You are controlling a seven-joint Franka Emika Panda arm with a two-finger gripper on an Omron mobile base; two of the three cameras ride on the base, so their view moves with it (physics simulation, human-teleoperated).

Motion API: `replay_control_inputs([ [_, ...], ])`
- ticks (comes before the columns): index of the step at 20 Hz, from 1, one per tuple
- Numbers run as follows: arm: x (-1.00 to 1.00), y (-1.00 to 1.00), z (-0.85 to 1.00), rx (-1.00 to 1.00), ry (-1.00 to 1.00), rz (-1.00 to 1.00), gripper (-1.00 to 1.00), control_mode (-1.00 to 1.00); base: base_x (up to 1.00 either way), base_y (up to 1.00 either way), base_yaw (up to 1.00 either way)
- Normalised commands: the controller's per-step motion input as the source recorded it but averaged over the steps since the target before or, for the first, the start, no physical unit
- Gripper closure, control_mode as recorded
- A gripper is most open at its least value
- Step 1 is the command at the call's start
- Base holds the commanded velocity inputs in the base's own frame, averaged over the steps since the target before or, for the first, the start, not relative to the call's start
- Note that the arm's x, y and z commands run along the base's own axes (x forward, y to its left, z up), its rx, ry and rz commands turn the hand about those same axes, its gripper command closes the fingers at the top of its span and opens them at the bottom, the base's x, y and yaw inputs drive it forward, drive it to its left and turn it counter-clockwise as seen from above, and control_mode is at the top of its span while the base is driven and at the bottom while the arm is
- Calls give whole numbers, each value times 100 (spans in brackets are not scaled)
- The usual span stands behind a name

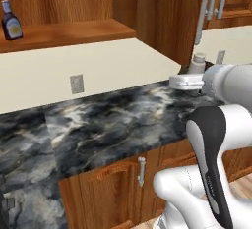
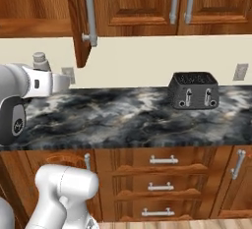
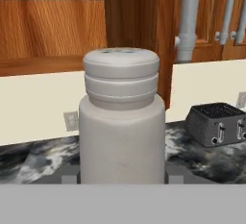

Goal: Move the condiment bottle and shaker from the cabinet to the dining counter.

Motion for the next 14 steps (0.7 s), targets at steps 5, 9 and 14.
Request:
replay_control_inputs([
  [5, 0, 0, 0, 0, 0, 0, 100, 100, -54, -88, -21],
  [9, 0, 0, 0, 0, 0, 0, 100, 100, -6, -100, -38],
  [14, 0, 0, 0, 0, 0, 0, 100, 100, 1, -100, -43],
])
